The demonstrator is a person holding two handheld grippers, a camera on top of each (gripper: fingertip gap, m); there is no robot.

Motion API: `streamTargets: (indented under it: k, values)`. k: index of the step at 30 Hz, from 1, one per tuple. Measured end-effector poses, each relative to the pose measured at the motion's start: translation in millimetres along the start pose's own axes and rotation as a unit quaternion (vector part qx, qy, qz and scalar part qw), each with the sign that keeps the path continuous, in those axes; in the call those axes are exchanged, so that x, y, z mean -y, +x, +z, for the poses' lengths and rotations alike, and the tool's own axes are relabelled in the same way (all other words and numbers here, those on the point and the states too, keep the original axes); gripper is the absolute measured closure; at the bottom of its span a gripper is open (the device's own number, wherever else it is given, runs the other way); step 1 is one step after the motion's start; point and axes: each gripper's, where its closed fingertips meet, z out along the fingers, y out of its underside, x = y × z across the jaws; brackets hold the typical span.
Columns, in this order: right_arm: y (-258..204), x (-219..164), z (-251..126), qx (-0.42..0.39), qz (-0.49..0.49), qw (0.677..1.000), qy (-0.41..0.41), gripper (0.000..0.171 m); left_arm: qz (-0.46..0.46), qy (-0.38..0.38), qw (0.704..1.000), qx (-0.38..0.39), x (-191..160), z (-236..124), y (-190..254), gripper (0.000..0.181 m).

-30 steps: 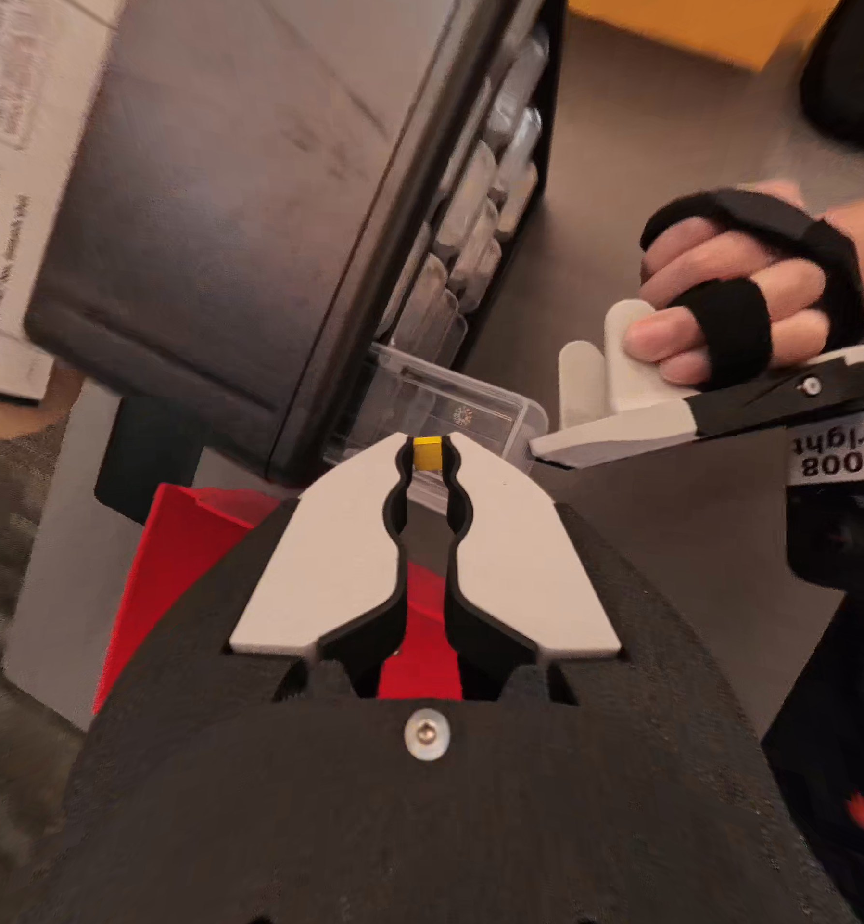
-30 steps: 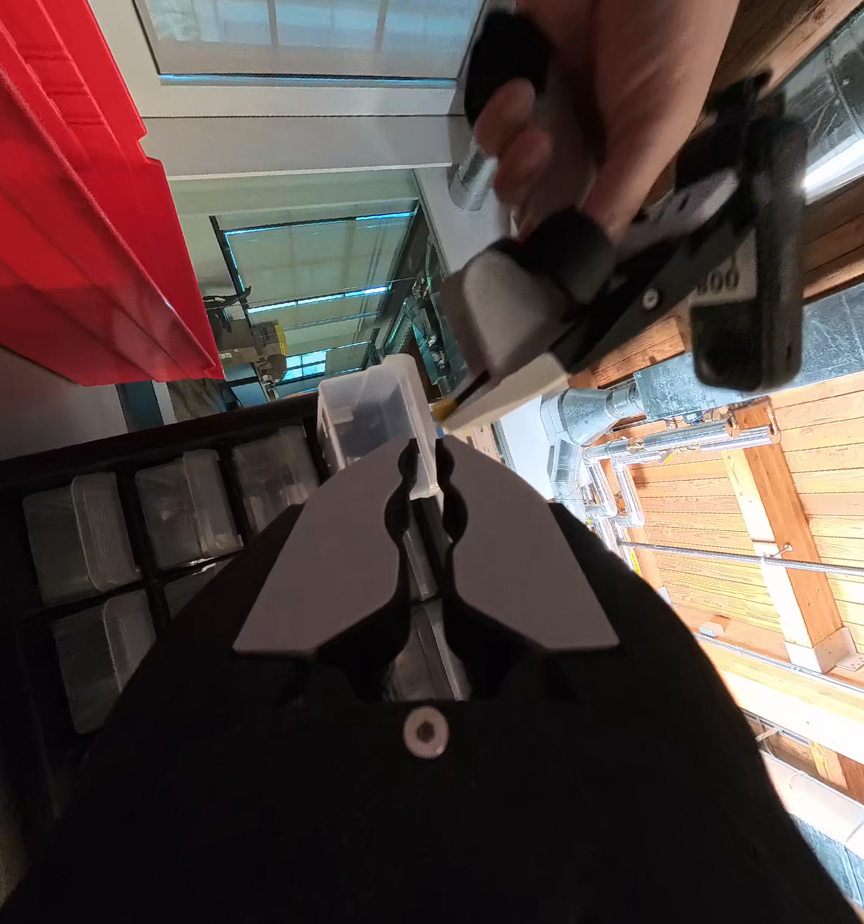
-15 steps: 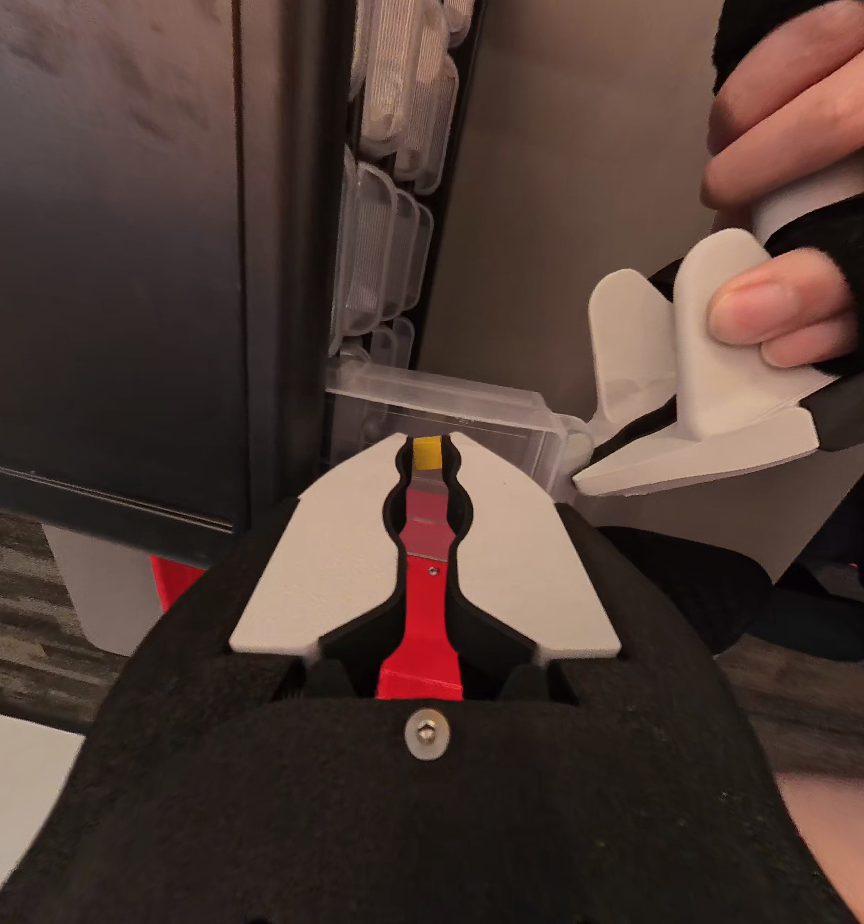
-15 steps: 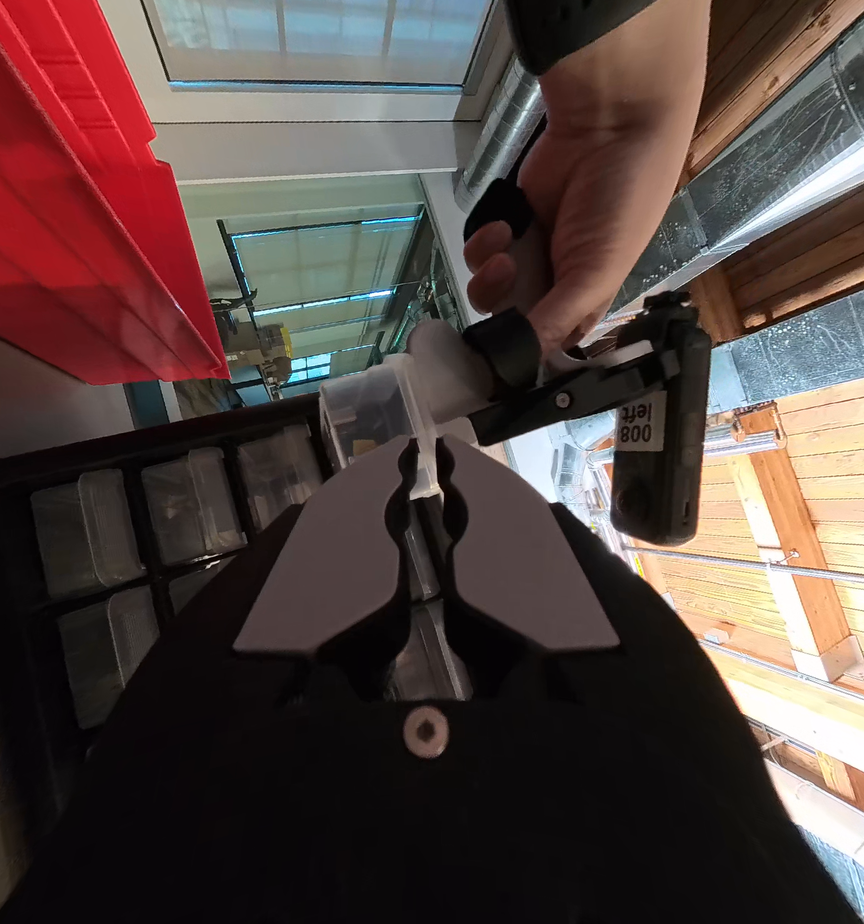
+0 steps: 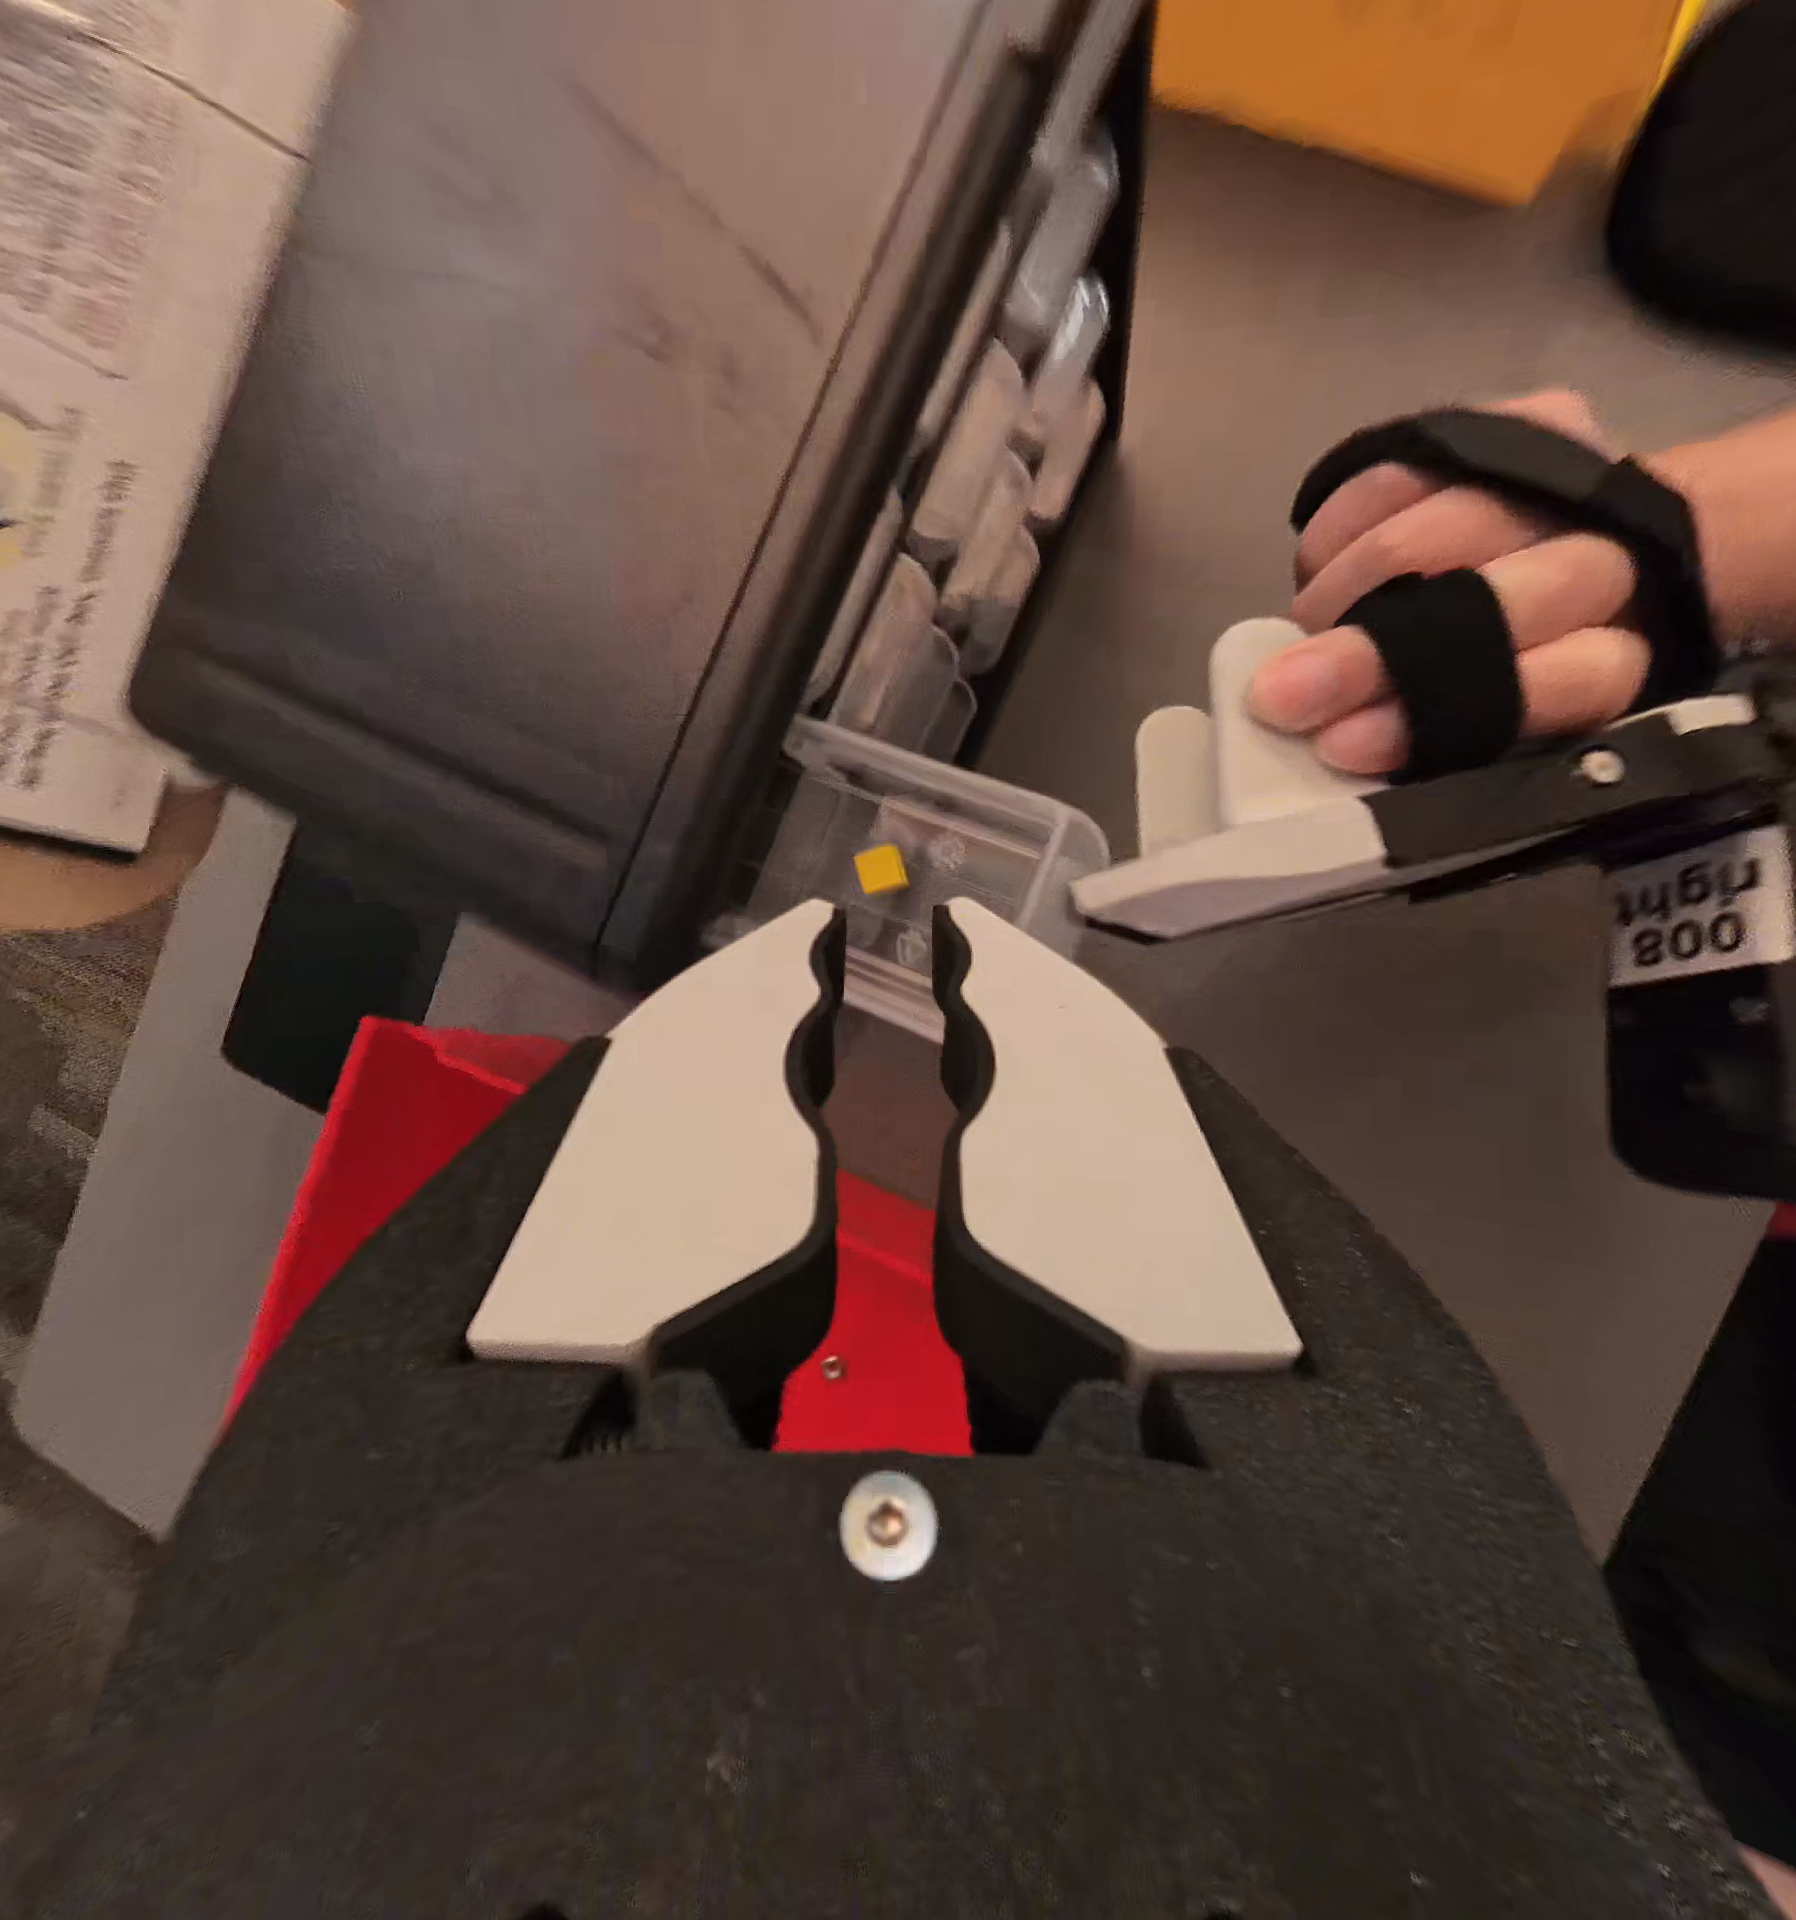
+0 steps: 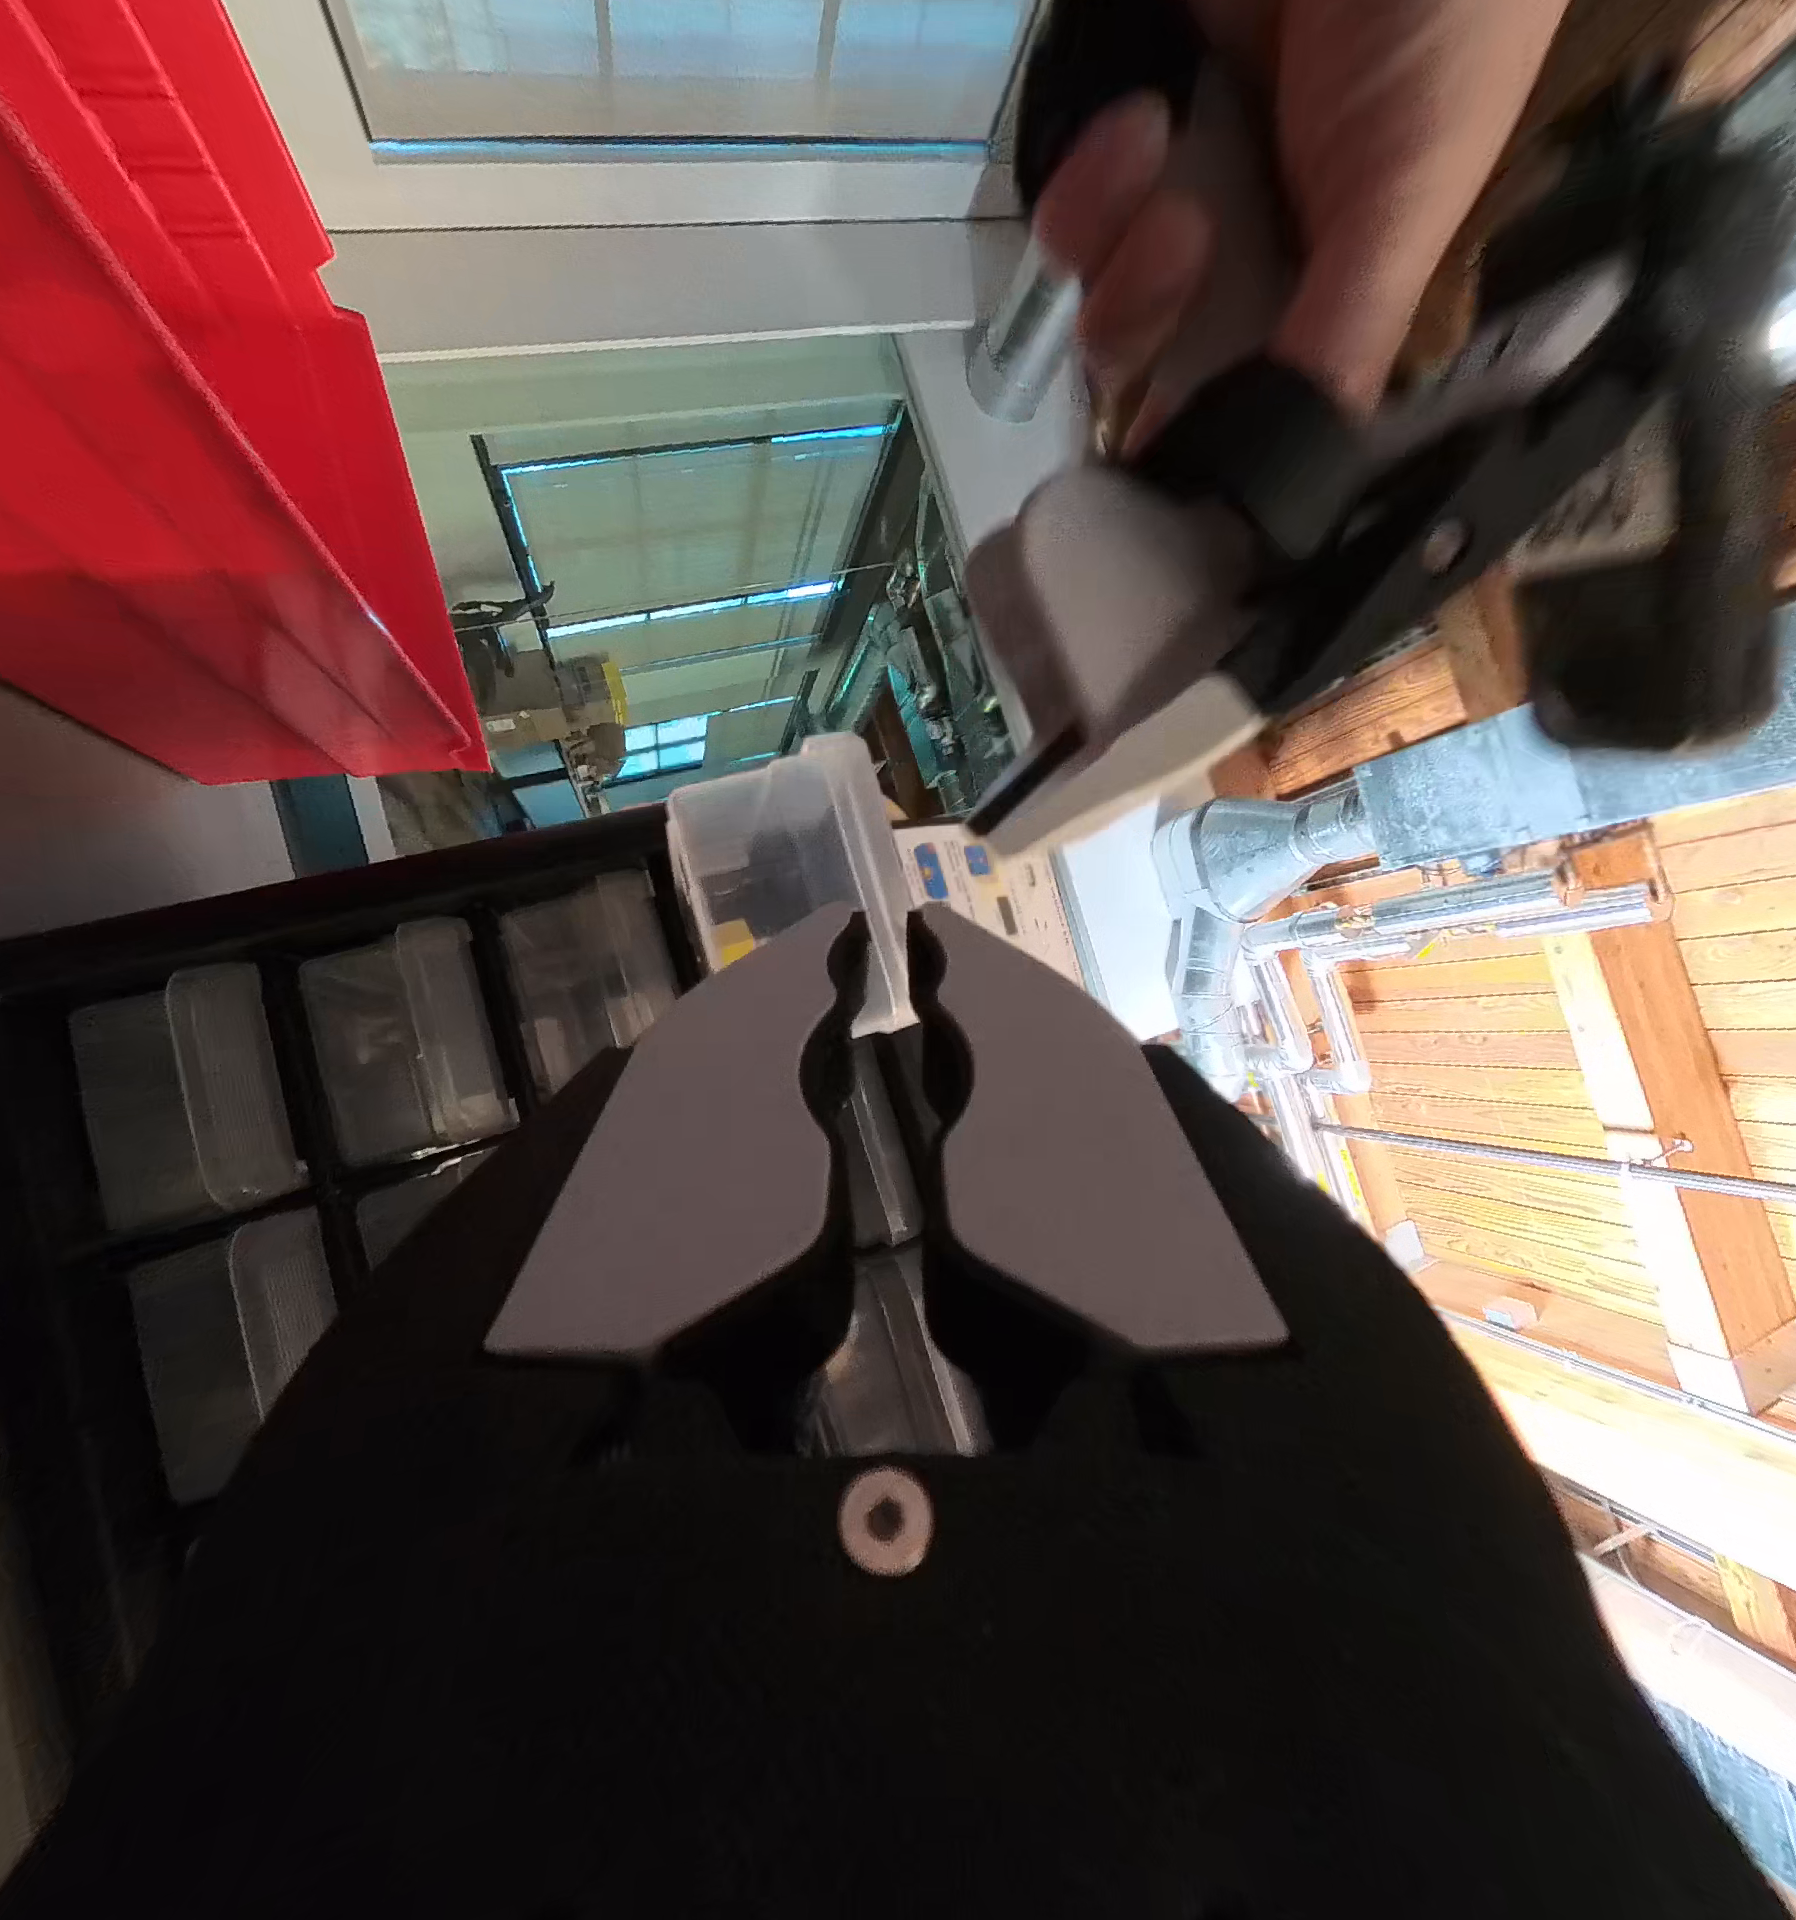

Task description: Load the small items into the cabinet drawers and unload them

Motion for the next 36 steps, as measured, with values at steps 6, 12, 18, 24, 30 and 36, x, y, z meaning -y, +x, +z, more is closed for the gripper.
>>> streamTargets:
  k: [6,12,18,24,30,36]
  values:
    - [-5,-16,20,0.026,0.014,0.999,-0.041,0.163,-0.109,0.107,0.988,0.009,-44,-42,10,0.169]
    - [-16,-36,46,0.048,0.017,0.995,-0.087,0.163,-0.176,0.118,0.976,0.044,-67,-51,-18,0.169]
    - [-18,-44,49,0.051,0.02,0.994,-0.093,0.161,-0.184,0.124,0.975,0.033,-72,-49,-22,0.168]
    - [-21,-47,45,0.065,0.027,0.992,-0.106,0.15,-0.183,0.117,0.975,0.037,-70,-42,-24,0.167]
    - [-51,-36,1,0.092,0.026,0.993,-0.068,0.15,-0.205,0.099,0.971,0.067,-87,-42,-40,0.165]
    - [-101,-35,-22,0.154,0.027,0.985,-0.079,0.152,-0.26,0.043,0.958,0.116,-129,-40,-68,0.161]
